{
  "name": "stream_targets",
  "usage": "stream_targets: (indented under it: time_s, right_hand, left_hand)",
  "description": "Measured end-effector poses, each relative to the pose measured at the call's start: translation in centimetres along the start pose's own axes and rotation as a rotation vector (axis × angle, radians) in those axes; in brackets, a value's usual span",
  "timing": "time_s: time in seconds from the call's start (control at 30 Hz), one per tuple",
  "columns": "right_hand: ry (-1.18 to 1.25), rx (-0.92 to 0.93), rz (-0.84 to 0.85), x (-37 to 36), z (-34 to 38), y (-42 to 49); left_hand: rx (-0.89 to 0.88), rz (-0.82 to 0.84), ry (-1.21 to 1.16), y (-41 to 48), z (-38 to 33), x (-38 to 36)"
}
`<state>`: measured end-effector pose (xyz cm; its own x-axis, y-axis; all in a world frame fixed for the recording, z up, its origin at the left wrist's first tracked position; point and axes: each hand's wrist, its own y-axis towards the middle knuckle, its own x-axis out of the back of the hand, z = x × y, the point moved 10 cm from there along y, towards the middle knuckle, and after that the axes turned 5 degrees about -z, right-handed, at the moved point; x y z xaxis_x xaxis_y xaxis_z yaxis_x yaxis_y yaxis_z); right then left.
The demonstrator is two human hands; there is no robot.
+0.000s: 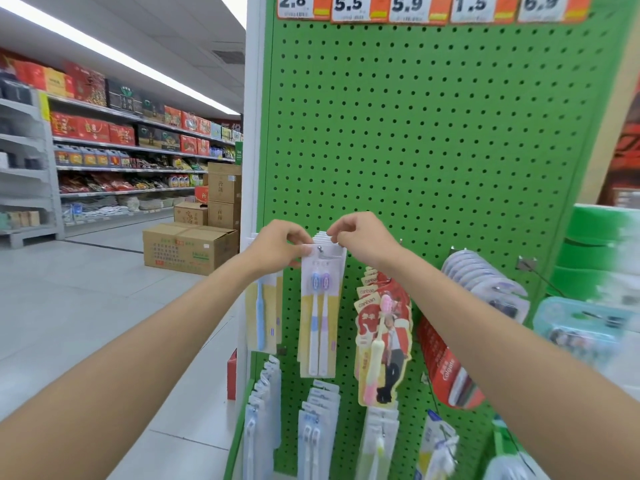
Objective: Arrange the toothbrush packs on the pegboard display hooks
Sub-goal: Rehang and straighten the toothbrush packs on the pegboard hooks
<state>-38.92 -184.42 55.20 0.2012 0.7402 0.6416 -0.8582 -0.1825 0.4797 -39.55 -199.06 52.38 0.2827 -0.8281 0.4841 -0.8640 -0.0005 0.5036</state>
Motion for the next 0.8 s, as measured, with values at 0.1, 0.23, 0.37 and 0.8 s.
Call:
stream_targets:
  time_s: [0.1,0.23,0.37,0.8]
  right_hand:
    - [0.005,-0.018,-0.013,-0.1,-0.3,-0.2]
    - [-0.007,-0.032,-0.032,-0.2,-0.1,-0.7]
    - [-0.004,-0.039,-0.057,-0.1,0.3,-1.1]
    - [0.38,0.097,-0.324,0.0,3.8,-7.8]
  left_hand:
    - [0.008,-0.024,-0.042,-0.3,0.1,0.4]
    - [-0.009,-0.092,-0.038,-0.8,-0.6,1.2]
    - [0.014,-0.142,-0.076,-1.3,-0.8,2.3]
    - [0.066,-0.249,-0.251,-7.7,0.6,5.6]
